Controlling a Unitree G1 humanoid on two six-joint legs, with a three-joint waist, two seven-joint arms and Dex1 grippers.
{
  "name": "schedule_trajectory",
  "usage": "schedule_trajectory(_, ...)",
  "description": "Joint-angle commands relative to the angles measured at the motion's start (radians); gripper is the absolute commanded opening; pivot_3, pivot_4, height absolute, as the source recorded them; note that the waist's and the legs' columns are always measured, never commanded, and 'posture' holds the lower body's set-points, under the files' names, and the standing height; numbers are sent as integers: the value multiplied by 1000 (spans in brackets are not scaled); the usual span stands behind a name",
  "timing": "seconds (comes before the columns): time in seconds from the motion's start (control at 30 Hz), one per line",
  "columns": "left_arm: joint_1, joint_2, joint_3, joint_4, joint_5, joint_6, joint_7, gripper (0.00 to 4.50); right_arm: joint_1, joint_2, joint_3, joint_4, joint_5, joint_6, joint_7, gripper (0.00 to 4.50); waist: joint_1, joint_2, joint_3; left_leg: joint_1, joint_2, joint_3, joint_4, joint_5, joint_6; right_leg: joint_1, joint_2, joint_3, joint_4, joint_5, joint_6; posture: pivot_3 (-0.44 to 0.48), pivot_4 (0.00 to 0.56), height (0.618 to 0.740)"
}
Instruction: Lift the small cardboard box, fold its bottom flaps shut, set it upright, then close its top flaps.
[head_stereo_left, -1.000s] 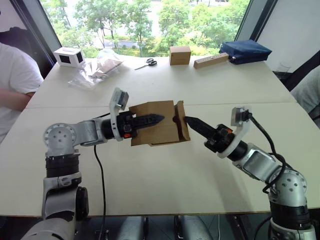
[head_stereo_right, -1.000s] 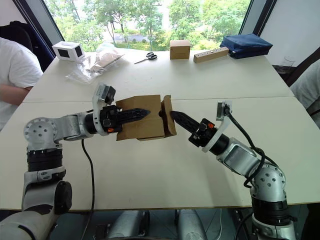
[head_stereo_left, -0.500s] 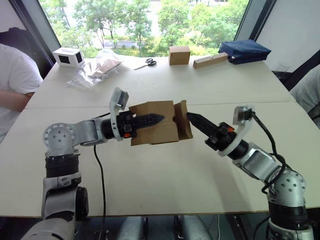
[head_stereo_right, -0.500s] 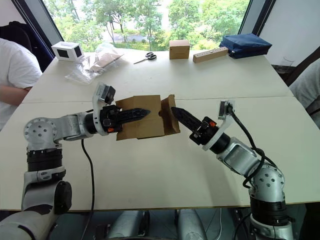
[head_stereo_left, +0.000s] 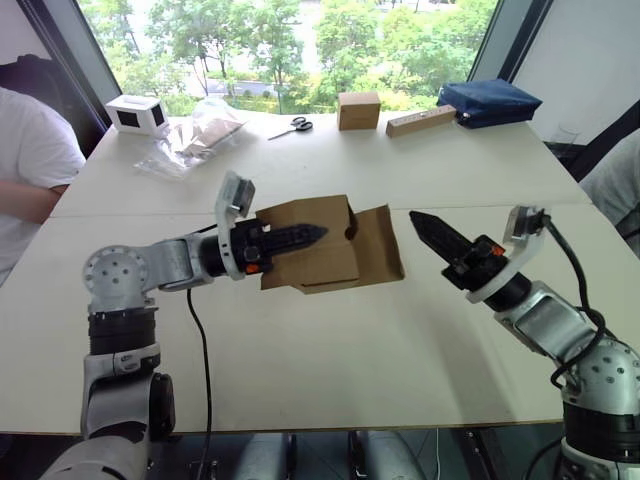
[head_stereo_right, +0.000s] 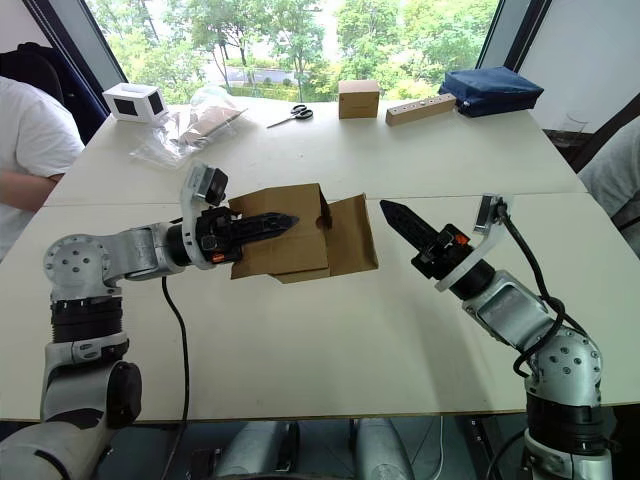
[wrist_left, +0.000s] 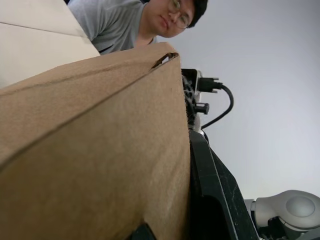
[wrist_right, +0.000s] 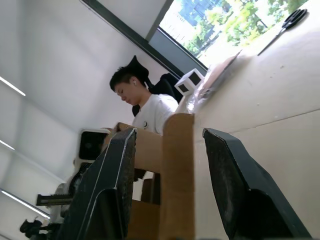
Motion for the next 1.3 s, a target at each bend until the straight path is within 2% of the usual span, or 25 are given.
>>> schedule_trajectory(0.03, -22, 10, -3, -19, -37, -16, -1, 0, 6, 19, 10, 4, -15, 6, 30, 2179, 0, 0, 0, 0, 0, 0, 0, 0, 0, 0, 0, 0, 0, 0, 0, 0, 150, 740)
schedule_trajectory(0.3, -14, 11, -12, -26, -54, -36, 12, 0, -8, 100, 39, -49, 73, 9, -17, 2179, 1, 0, 0, 0, 0, 0, 0, 0, 0, 0, 0, 0, 0, 0, 0, 0, 150, 740)
schedule_trajectory(0.5, -8, 17, -16, -30, -61, -45, 15, 0, 1, 101, 54, -104, 121, 4, -55, 2179, 0, 0, 0, 0, 0, 0, 0, 0, 0, 0, 0, 0, 0, 0, 0, 0, 150, 740)
schedule_trajectory(0.97, 4, 21, -32, -40, -78, -61, 20, 0, 3, 89, 82, -115, 100, 4, -41, 2179, 0, 0, 0, 0, 0, 0, 0, 0, 0, 0, 0, 0, 0, 0, 0, 0, 150, 740)
schedule_trajectory(1.03, 7, 23, -33, -41, -83, -61, 22, 0, 3, 88, 79, -116, 103, 3, -39, 1673, 0, 0, 0, 0, 0, 0, 0, 0, 0, 0, 0, 0, 0, 0, 0, 0, 150, 740)
schedule_trajectory(1.07, 8, 24, -34, -42, -85, -62, 24, 0, 3, 86, 78, -117, 104, 3, -39, 1573, 0, 0, 0, 0, 0, 0, 0, 0, 0, 0, 0, 0, 0, 0, 0, 0, 150, 740)
schedule_trajectory(1.3, 10, 27, -39, -41, -87, -67, 26, 0, 4, 75, 80, -117, 94, 7, -33, 1573, 0, 0, 0, 0, 0, 0, 0, 0, 0, 0, 0, 0, 0, 0, 0, 0, 150, 740)
